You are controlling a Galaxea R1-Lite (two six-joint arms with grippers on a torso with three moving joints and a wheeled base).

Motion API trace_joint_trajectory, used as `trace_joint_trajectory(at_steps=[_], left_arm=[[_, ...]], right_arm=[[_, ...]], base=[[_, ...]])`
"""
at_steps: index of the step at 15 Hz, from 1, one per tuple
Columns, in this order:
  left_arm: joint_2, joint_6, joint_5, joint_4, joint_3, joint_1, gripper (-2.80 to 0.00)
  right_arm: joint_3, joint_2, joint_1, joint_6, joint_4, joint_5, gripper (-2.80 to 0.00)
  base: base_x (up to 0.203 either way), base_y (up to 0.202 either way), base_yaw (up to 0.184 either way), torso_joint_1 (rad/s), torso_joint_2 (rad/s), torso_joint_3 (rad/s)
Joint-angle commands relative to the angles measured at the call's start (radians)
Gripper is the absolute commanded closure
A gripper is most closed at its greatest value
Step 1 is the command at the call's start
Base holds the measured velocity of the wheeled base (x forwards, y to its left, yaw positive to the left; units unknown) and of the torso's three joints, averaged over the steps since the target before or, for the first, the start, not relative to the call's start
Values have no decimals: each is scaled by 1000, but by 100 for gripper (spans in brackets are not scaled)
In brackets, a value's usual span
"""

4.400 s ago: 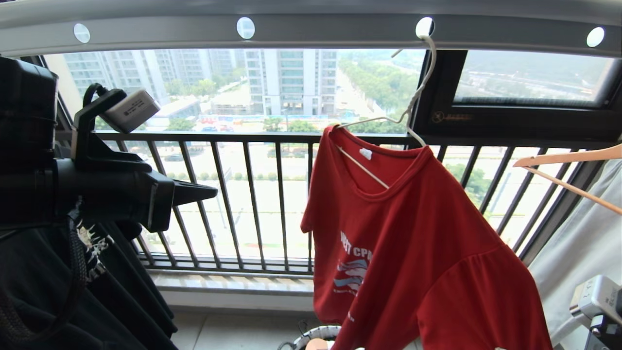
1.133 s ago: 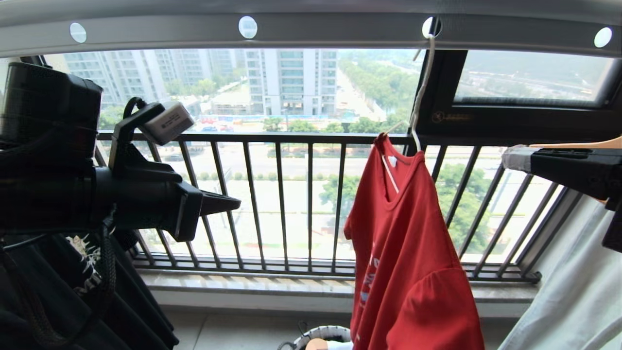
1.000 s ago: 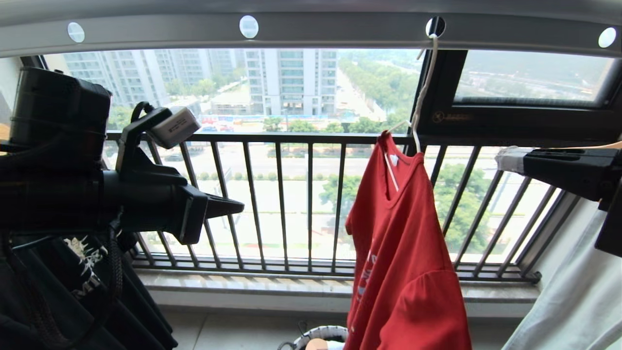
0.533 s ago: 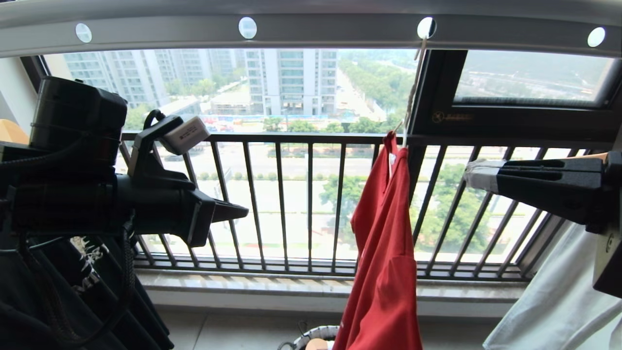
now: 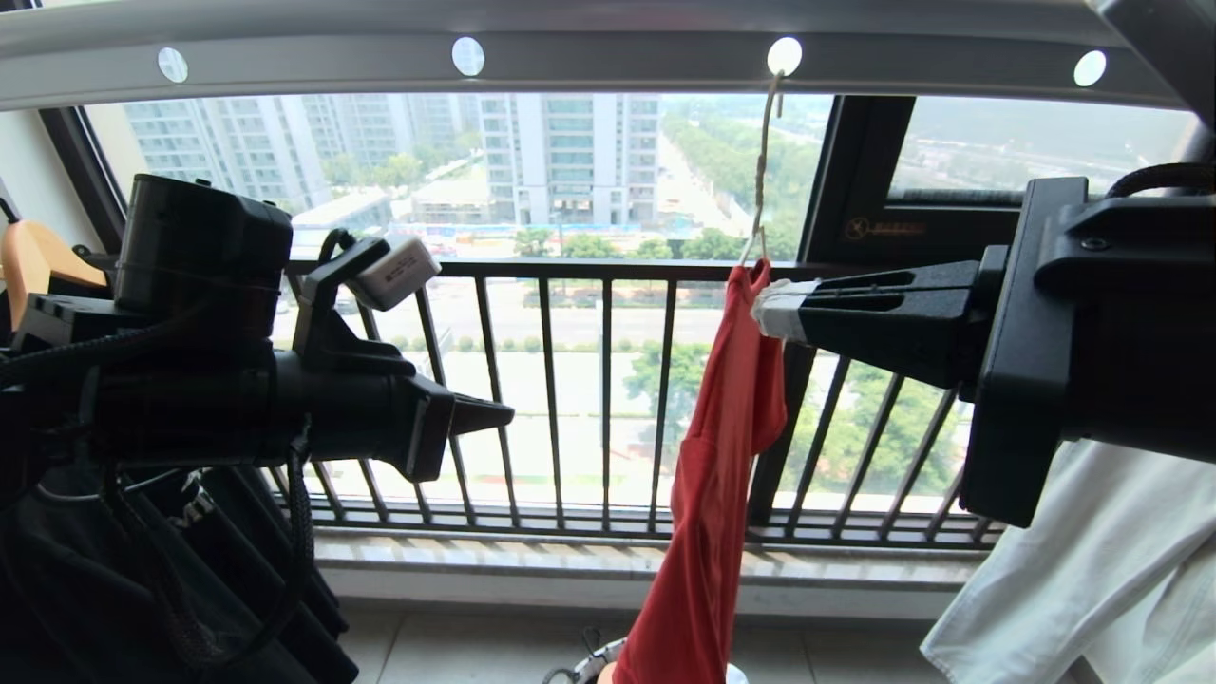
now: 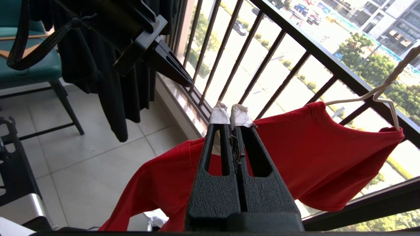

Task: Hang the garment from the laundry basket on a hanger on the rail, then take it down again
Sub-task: Take the clothes off the clothes rack

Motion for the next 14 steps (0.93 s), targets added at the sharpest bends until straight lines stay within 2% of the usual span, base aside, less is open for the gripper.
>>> trace_joint_trajectory(at_steps=[1, 3, 6, 8, 14], left_arm=[[20, -148, -4, -183, 66, -114, 0], [28, -242, -4, -310, 124, -197, 0], [21, -357, -3, -402, 150, -256, 0], [24, -378, -2, -495, 187, -275, 0], [22, -377, -2, -505, 194, -287, 0]], right_arm=[[-19, 25, 0, 0, 3, -1, 0], [-4, 14, -4, 3, 4, -6, 0], [0, 11, -37, 4, 4, -26, 0], [-5, 22, -92, 4, 0, -32, 0], [-158, 136, -216, 0, 2, -37, 0]], base=[[0, 0, 0, 0, 0, 0], [0, 0, 0, 0, 0, 0], [0, 0, 0, 0, 0, 0], [0, 0, 0, 0, 0, 0], [0, 0, 0, 0, 0, 0]])
